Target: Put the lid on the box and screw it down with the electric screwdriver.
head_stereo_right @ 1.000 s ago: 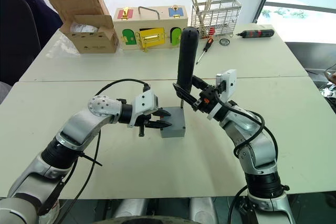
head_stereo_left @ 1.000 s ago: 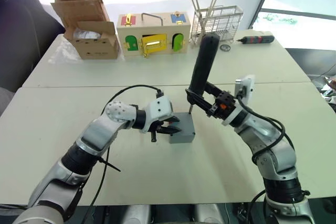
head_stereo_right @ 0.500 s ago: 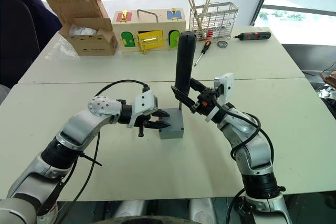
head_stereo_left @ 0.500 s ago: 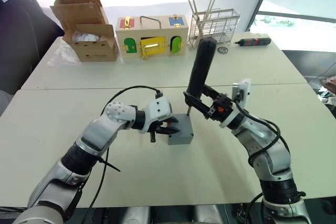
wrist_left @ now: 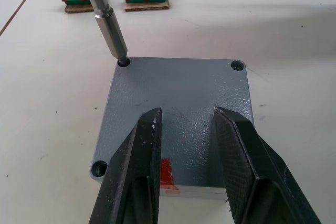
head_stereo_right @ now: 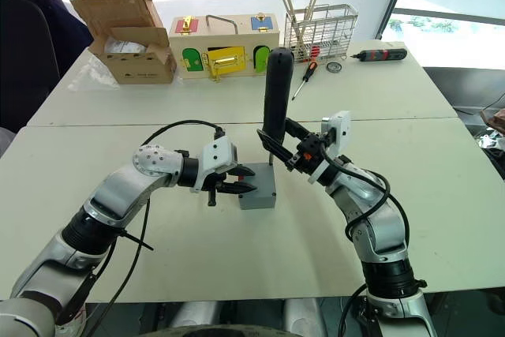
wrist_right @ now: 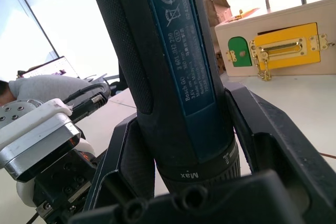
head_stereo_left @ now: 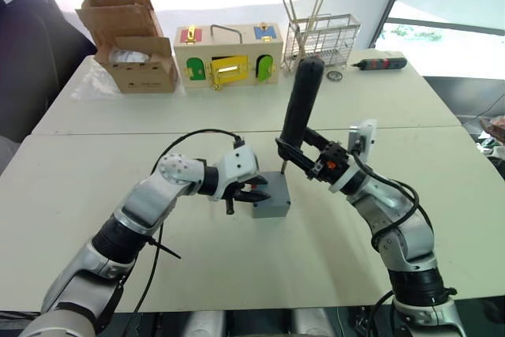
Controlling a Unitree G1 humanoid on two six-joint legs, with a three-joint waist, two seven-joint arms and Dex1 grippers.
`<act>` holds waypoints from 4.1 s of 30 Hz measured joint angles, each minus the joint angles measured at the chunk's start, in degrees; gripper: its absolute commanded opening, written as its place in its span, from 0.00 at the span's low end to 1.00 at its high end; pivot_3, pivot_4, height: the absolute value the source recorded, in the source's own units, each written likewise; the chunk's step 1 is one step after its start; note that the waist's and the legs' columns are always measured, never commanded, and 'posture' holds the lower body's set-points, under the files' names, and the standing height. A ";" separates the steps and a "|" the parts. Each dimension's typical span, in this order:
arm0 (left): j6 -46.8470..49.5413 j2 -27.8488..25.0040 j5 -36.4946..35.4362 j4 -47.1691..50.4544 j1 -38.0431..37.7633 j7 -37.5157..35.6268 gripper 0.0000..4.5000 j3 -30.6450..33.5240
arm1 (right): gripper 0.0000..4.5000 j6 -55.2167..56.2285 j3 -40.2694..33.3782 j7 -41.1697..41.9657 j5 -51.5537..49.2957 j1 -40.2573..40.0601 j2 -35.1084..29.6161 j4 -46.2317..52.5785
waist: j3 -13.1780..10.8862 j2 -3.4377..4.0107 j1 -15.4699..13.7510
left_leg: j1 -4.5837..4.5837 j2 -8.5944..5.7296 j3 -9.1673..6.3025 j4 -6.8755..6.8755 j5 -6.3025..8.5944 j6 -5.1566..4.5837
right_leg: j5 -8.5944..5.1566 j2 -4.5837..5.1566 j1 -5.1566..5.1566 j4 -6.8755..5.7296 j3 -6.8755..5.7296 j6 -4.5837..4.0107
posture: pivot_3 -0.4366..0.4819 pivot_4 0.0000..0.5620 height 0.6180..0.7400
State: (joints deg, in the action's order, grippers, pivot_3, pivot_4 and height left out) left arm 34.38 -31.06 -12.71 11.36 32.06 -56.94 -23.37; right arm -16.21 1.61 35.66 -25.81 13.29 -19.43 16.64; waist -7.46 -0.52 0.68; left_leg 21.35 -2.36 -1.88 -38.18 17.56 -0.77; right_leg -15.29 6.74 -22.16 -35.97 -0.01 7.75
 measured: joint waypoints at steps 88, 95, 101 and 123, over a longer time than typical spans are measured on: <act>2.56 3.95 -8.25 14.02 -5.01 7.39 0.34 3.77 | 0.41 -53.19 11.17 15.04 -1.15 29.97 -44.30 -44.03 | -1.71 0.86 -0.47 | 2.09 -0.04 0.26 -0.24 -0.65 1.02 | 0.02 0.11 -2.08 -0.24 0.08 -0.06 | 0.48 0.27 0.92; 2.37 3.97 -8.00 13.35 -5.01 7.32 0.34 3.77 | 0.41 -53.34 10.06 15.82 1.34 30.12 -43.52 -45.20 | -1.71 0.86 -0.85 | 2.09 -0.04 0.26 -0.38 -0.65 1.02 | 0.02 0.10 -2.02 -0.27 0.08 -0.06 | 0.48 0.27 0.92; 2.32 4.23 -7.76 12.99 -5.01 7.36 0.34 3.77 | 0.93 -53.33 8.59 16.56 2.75 30.14 -42.93 -45.38 | -1.71 0.86 -1.28 | 2.10 -0.04 0.23 -0.66 -0.57 0.90 | 0.03 0.10 -1.86 -0.30 0.06 -0.06 | 0.48 0.27 0.92; 7.76 -5.25 -11.16 8.99 -5.59 10.58 0.34 17.11 | 1.00 -51.96 -22.49 2.25 -16.79 15.58 -24.25 -3.61 | -1.69 0.78 -1.17 | 2.10 -0.11 0.03 -0.87 -0.48 0.78 | 0.07 0.09 -1.63 -0.30 -0.05 0.02 | 0.48 0.27 0.92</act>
State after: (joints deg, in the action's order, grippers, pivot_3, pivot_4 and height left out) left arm 42.15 -36.31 -23.87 20.35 26.47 -46.36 -6.26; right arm -68.17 -20.88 37.91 -42.59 28.86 -43.68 13.02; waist -9.16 0.26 -0.49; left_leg 23.45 -2.47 -1.85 -39.05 17.08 0.01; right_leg -15.22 6.83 -23.79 -36.27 -0.06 7.77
